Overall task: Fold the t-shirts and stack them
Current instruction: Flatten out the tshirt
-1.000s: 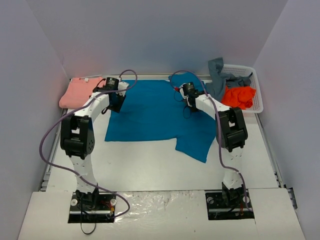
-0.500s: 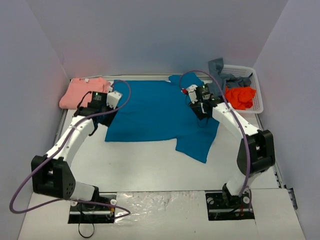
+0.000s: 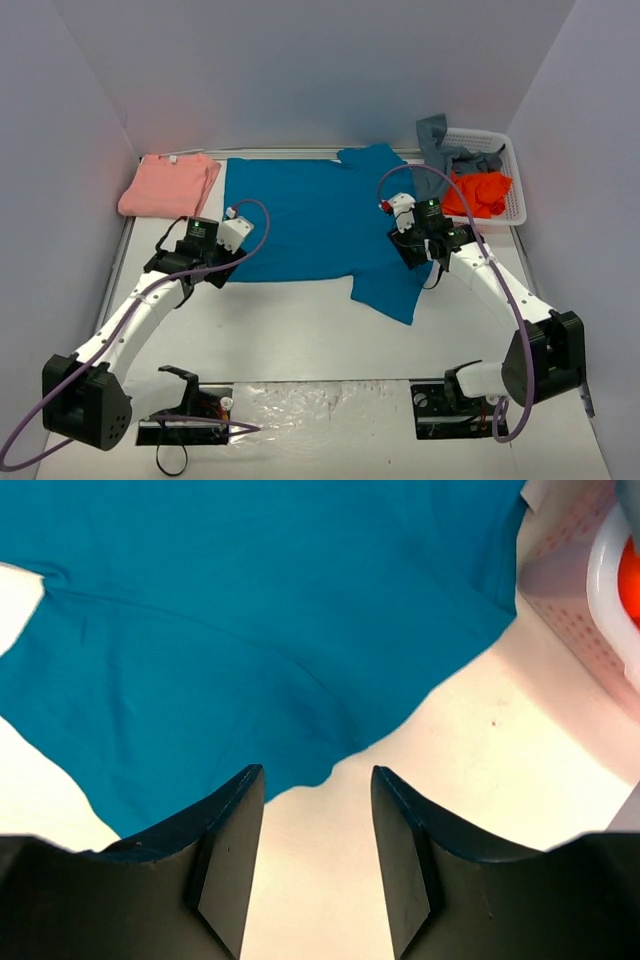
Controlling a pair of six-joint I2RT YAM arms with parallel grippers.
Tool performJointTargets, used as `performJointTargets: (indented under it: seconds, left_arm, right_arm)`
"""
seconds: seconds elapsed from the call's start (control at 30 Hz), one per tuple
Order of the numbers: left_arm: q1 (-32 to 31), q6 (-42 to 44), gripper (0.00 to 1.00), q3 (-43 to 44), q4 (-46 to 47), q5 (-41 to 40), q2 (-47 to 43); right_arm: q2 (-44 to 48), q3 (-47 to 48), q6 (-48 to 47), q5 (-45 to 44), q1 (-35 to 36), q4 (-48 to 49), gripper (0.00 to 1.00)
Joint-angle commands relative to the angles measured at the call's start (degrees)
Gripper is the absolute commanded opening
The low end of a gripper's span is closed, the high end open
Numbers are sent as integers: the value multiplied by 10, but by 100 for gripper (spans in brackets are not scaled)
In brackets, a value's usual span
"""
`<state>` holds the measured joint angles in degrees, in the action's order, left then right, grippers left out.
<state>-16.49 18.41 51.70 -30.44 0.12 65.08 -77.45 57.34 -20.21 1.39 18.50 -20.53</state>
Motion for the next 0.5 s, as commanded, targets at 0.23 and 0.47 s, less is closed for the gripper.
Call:
performJointTargets:
  seconds: [0.23, 0.47]
  left_arm:
    - [-21, 86, 58, -58, 17, -1, 19]
    - [-20, 123, 61, -75, 49, -16, 44]
  right_arm:
    - [12, -34, 8, -9, -25, 35, 46]
    - [-24, -31, 8, -38, -25, 35, 46]
